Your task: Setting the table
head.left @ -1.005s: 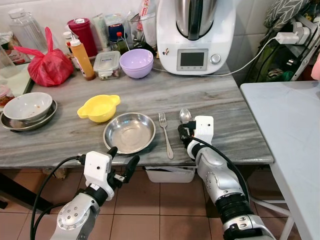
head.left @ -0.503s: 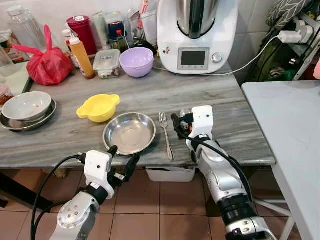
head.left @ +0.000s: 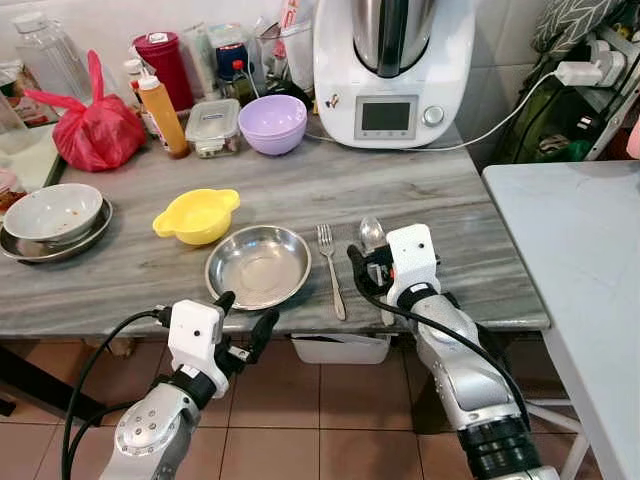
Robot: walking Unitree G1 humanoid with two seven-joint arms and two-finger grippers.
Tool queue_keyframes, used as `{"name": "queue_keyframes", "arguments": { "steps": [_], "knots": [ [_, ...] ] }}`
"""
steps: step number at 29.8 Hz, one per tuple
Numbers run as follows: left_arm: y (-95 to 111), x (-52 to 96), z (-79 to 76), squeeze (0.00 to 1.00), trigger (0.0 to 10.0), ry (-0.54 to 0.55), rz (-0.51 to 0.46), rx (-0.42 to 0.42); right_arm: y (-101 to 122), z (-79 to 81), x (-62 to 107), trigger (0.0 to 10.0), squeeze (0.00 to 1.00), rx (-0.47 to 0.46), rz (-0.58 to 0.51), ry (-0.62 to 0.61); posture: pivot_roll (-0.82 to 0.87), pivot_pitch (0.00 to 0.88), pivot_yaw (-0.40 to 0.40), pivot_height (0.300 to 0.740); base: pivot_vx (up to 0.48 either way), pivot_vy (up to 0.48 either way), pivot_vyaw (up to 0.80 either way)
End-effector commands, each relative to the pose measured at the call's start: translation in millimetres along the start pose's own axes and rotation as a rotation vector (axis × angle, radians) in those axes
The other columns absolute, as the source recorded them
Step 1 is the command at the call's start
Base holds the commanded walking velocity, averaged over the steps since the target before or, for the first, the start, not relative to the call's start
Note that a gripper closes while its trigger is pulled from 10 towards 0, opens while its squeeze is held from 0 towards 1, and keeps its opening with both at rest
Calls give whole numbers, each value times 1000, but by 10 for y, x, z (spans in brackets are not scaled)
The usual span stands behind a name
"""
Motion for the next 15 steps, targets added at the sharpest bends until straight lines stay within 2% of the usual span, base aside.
{"name": "queue_keyframes", "arguments": {
  "steps": [1, 5, 8, 9, 15],
  "knots": [
    [14, 6, 39, 0, 10000, 8, -1, -15, 72, -8, 41, 10000, 1000, -14, -40, 1, -92, 71, 91, 740, 0, 0, 0],
    [99, -7, 70, 0, 10000, 39, -56, -21, 172, -112, 85, 10000, 1000, -31, -111, -53, -95, 69, 92, 740, 0, 0, 0],
    [208, -19, 108, 0, 10000, 78, -109, -33, 304, -209, 108, 10000, 1000, 8, -177, -97, -96, 64, 91, 740, 0, 0, 0],
    [278, -25, 132, 0, 10000, 111, -143, -46, 364, -284, 122, 10000, 1000, 22, -202, -132, -95, 62, 90, 740, 0, 0, 0],
    [375, -20, 215, 0, 10000, 218, -192, -83, 415, -451, 181, 10000, 1000, 49, -228, -203, -95, 60, 86, 740, 0, 0, 0]
  ]
}}
Point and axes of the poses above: a point about 5 cm out from each wrist's last joint towards the gripper, its own x axis pointing back from the gripper into the wrist, its own y axis along the axis of the wrist's last joint, z = x × y, the point moved 1 cm from there along -x, pointing out of the wrist towards the gripper, and after that the axes turned 11 degrees about x, right-handed, at the moved point
